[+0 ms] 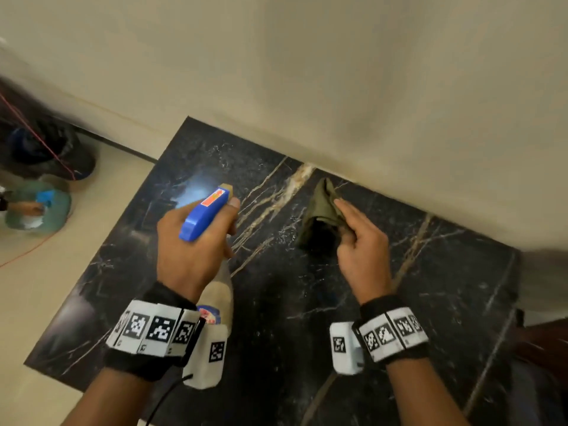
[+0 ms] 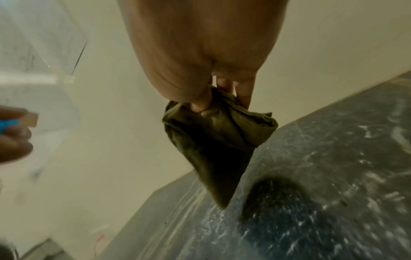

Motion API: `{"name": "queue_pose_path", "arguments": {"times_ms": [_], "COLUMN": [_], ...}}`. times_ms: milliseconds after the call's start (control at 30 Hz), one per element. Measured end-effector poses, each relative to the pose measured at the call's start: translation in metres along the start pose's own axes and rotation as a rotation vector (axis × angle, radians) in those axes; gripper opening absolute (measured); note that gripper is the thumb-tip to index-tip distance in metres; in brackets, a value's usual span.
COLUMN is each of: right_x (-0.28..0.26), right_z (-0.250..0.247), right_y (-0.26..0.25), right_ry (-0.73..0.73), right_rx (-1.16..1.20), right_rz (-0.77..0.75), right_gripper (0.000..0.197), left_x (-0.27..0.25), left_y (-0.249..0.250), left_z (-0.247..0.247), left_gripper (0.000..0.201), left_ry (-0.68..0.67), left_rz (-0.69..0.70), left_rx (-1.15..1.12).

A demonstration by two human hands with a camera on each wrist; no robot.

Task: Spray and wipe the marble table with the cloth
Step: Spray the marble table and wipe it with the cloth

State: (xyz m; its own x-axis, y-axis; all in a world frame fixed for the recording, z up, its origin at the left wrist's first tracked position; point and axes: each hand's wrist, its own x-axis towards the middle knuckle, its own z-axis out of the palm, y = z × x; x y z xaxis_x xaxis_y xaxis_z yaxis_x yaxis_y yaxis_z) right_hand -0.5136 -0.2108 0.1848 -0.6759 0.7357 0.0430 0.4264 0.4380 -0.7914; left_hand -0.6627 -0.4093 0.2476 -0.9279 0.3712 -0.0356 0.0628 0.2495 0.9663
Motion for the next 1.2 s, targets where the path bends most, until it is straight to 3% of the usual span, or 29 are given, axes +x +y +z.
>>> {"name": "queue_pose_path", "arguments": {"times_ms": [100, 167, 333, 400, 500, 633, 767, 900, 1100, 1200], "right_x": [-0.033, -0.053, -0.101, -0.117, -0.139, -0.162, -0.183, -0.203, -0.247, -0.274], "right_z": [-0.027, -0.048, -0.104, -0.123, -0.157, -0.186, -0.209, -0.231, -0.249, -0.254], "right_y": [0.001, -0.002, -0.003, 0.000, 0.002, 0.007, 0.010, 0.005, 0.003, -0.003], "right_ry": [0.046, 0.050, -0.017, -0.051, -0.073, -0.082, -0.093, -0.094, -0.054, -0.006], "right_rx": [0.248, 0.303, 0.054, -0.056, -0.146, -0.256, -0.405, -0.501, -0.563, -0.548], "right_rz": [0.193, 0.227, -0.037, -0.102, -0.171, -0.280, -0.316, -0.262, -0.089, 0.027], "right_gripper": [0.054, 0.056, 0.071, 0.074, 0.073, 0.063, 0.062, 0.063, 0.074, 0.076], "left_x": [-0.025, -0.044, -0.096, -0.118, -0.152, -0.194, -0.220, -0.227, -0.232, -0.237], "left_y": [0.018, 0.032, 0.065, 0.072, 0.079, 0.088, 0.099, 0.105, 0.104, 0.111], "left_z": [0.012, 0.021, 0.039, 0.044, 0.056, 0.068, 0.081, 0.093, 0.107, 0.112], "left_gripper": [0.039, 0.040, 0.050, 0.041, 0.026, 0.037, 0.030, 0.028, 0.019, 0.013], "left_ry": [-0.034, -0.064, -0.127, -0.139, -0.111, -0.127, -0.206, -0.295, -0.488, -0.577], "left_rz": [-0.016, -0.013, -0.035, -0.039, -0.084, -0.137, -0.192, -0.221, -0.130, -0.172], "left_rx": [-0.002, 0.007, 0.022, 0.045, 0.063, 0.083, 0.064, 0.040, 0.014, -0.043]}}
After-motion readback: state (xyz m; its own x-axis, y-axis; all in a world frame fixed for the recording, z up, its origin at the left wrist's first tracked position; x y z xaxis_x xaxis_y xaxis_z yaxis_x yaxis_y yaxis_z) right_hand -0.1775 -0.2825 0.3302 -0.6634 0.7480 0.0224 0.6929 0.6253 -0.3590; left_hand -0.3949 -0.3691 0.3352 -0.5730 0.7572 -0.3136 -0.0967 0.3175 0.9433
